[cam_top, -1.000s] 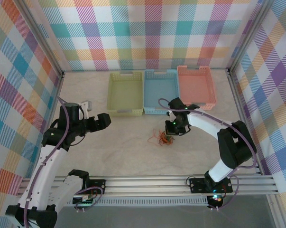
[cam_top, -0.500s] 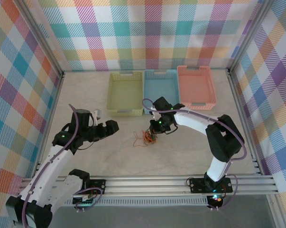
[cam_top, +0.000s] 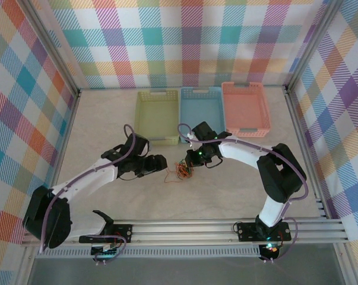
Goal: Untangle the cables
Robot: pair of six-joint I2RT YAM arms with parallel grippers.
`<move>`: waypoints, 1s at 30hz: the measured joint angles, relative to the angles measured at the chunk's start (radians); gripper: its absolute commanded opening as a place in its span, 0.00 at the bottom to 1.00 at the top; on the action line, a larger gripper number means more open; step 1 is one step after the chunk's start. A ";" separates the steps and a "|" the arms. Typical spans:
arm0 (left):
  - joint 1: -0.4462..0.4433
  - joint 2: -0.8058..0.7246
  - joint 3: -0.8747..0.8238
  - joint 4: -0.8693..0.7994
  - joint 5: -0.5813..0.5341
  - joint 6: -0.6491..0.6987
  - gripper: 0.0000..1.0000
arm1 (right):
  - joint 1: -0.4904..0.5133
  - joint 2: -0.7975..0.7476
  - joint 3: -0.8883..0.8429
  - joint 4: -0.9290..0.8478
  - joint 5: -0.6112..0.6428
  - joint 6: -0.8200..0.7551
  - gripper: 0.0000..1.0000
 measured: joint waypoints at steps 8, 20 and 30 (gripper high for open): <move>-0.034 0.167 0.084 0.026 -0.029 -0.008 0.55 | -0.005 -0.011 -0.021 0.022 -0.018 0.000 0.00; -0.039 0.243 0.088 0.026 -0.051 -0.012 0.36 | -0.010 -0.018 -0.030 0.034 -0.022 0.000 0.00; -0.040 0.260 0.088 0.049 -0.051 -0.017 0.10 | -0.010 -0.018 -0.032 0.035 -0.025 0.000 0.00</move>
